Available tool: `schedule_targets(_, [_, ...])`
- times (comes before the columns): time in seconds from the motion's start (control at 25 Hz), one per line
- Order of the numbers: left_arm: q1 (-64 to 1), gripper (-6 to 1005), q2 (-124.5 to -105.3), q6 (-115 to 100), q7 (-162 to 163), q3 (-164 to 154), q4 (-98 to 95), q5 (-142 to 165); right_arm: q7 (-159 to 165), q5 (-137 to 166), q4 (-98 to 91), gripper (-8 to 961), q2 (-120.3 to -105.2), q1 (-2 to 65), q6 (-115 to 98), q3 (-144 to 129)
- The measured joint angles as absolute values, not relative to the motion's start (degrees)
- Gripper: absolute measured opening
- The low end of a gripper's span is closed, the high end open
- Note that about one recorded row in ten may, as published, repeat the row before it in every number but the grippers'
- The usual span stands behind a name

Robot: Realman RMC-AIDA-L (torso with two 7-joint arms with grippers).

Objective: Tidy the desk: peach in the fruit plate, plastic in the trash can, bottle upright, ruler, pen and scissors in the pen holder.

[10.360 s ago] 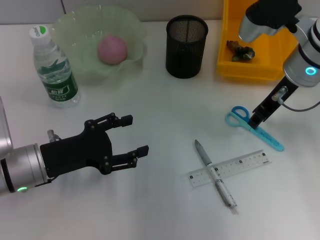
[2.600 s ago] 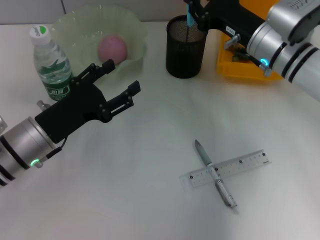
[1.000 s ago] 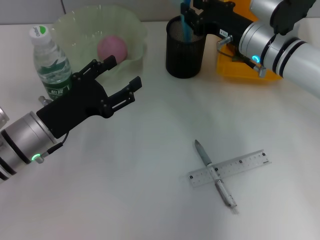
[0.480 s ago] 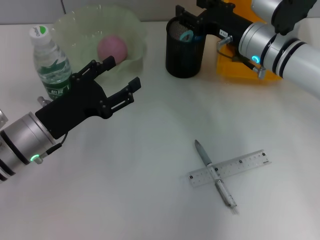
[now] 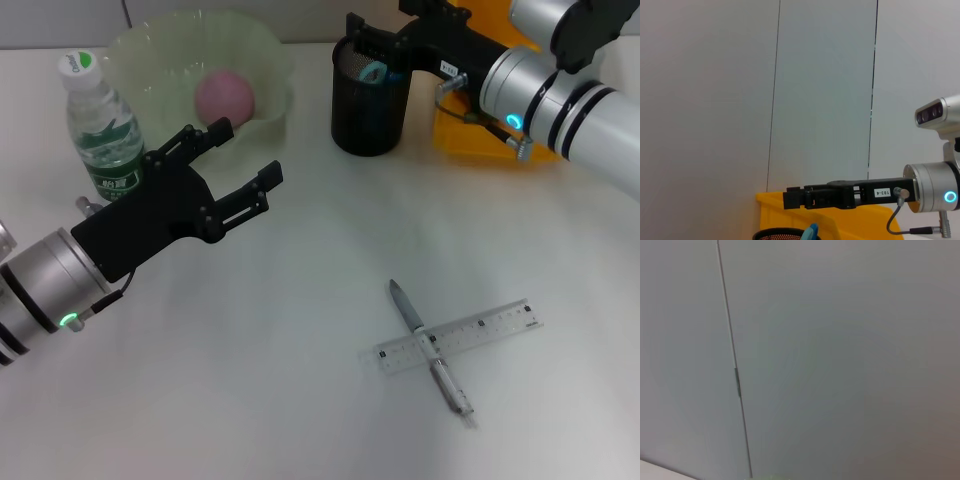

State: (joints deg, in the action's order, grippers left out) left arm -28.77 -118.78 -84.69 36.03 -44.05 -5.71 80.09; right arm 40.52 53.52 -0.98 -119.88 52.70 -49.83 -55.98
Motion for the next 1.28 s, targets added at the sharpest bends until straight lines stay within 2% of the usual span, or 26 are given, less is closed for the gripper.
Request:
schedule_targets(0.32, [-28.5,813,-118.47,-85.1,37.7,-46.8,-6.7,80.3,45.2,53.5,-3.2,818,-119.81,50.4,-52.5,-56.2])
schedule_targets(0.6, [-24.7,813,-117.72,-87.5,48.7,-58.7,-18.7,80.3,64.3,55.0,-19.0,817,-118.66,39.6,-62.6,-67.8])
schedule_targets(0.64, [-24.0,813,-117.32,-88.1,50.4,-60.6,-20.6,80.3,64.3,55.0,-19.0,817,-118.66,39.6,-62.6,-67.8])
schedule_targets(0.76, [-23.1,812,-115.61,-90.0,54.5,-64.3,-23.2,80.7,71.7,61.1,-24.3,817,-117.55,36.9,-67.2,-68.8])
schedule_targets(1.0, [-23.3,812,-112.76,-94.0,58.9,-64.8,-24.1,87.5,87.6,82.0,-32.5,817,-113.56,37.3,-82.6,-68.4])
schedule_targets(1.28, [-22.7,812,-111.93,-94.2,59.1,-64.4,-24.5,91.7,98.5,99.9,-40.9,818,-112.91,40.3,-90.1,-67.6])
